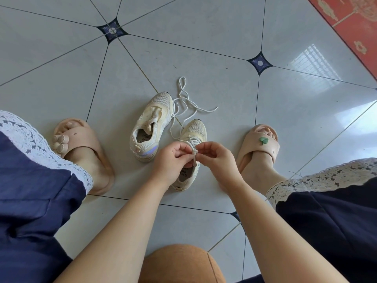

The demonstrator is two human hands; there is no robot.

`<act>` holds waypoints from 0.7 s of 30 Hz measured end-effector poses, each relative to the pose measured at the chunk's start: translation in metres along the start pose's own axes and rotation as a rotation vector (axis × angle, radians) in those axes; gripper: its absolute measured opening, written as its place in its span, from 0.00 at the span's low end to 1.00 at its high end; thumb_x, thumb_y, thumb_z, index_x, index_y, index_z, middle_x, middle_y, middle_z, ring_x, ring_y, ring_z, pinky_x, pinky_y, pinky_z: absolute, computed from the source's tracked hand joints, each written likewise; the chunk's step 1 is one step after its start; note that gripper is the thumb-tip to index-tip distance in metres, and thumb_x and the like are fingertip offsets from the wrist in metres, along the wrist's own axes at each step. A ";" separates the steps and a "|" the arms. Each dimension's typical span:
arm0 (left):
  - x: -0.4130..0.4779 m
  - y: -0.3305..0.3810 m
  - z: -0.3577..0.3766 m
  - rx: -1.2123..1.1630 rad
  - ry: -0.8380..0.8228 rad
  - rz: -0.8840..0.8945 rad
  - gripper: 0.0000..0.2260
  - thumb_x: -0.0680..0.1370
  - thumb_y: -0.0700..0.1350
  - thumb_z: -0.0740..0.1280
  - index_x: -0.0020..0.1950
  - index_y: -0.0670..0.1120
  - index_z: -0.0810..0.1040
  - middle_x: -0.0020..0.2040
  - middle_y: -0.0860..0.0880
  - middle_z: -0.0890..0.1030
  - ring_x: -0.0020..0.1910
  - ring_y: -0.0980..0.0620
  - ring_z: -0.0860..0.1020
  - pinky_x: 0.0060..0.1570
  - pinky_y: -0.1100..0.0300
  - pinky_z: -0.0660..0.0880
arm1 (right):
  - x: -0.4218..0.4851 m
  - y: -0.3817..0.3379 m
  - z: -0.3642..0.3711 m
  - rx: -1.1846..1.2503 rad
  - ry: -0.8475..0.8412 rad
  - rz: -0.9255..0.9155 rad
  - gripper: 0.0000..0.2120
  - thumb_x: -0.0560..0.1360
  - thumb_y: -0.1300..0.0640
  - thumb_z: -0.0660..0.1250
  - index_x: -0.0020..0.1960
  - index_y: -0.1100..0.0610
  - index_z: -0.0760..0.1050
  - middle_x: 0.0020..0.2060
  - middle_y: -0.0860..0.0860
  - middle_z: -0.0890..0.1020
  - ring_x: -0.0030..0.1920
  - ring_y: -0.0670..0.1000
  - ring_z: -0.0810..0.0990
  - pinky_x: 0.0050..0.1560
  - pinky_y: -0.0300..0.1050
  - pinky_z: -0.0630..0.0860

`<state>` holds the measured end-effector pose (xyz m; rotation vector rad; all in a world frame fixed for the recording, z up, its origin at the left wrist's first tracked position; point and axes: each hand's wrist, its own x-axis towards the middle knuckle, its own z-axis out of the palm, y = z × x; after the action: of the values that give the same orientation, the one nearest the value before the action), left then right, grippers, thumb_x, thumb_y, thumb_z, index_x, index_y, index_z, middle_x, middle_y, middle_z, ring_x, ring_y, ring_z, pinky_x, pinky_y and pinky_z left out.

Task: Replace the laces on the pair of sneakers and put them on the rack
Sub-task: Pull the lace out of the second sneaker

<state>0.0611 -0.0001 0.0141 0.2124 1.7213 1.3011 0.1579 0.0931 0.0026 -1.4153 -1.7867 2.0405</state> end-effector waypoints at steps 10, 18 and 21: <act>0.005 0.002 -0.005 0.498 0.051 0.219 0.03 0.71 0.39 0.72 0.40 0.46 0.79 0.36 0.55 0.79 0.36 0.56 0.77 0.41 0.67 0.73 | 0.000 -0.007 0.001 -0.257 0.076 -0.094 0.10 0.68 0.62 0.70 0.37 0.47 0.78 0.31 0.41 0.82 0.36 0.38 0.79 0.39 0.28 0.73; 0.006 0.004 -0.004 0.730 0.047 0.350 0.03 0.73 0.40 0.68 0.45 0.44 0.80 0.41 0.48 0.82 0.40 0.50 0.78 0.42 0.59 0.72 | 0.000 -0.009 0.001 -0.487 0.101 -0.188 0.07 0.68 0.59 0.71 0.39 0.48 0.76 0.29 0.39 0.77 0.32 0.34 0.75 0.37 0.24 0.69; 0.006 0.002 -0.005 0.731 0.043 0.345 0.04 0.72 0.39 0.68 0.46 0.44 0.80 0.41 0.47 0.82 0.40 0.49 0.78 0.41 0.60 0.71 | -0.002 -0.007 0.003 -0.505 0.068 -0.212 0.08 0.68 0.60 0.71 0.38 0.47 0.75 0.29 0.39 0.76 0.32 0.32 0.74 0.37 0.24 0.68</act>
<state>0.0539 0.0009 0.0122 0.9387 2.2054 0.8465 0.1534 0.0920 0.0093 -1.2967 -2.4128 1.4813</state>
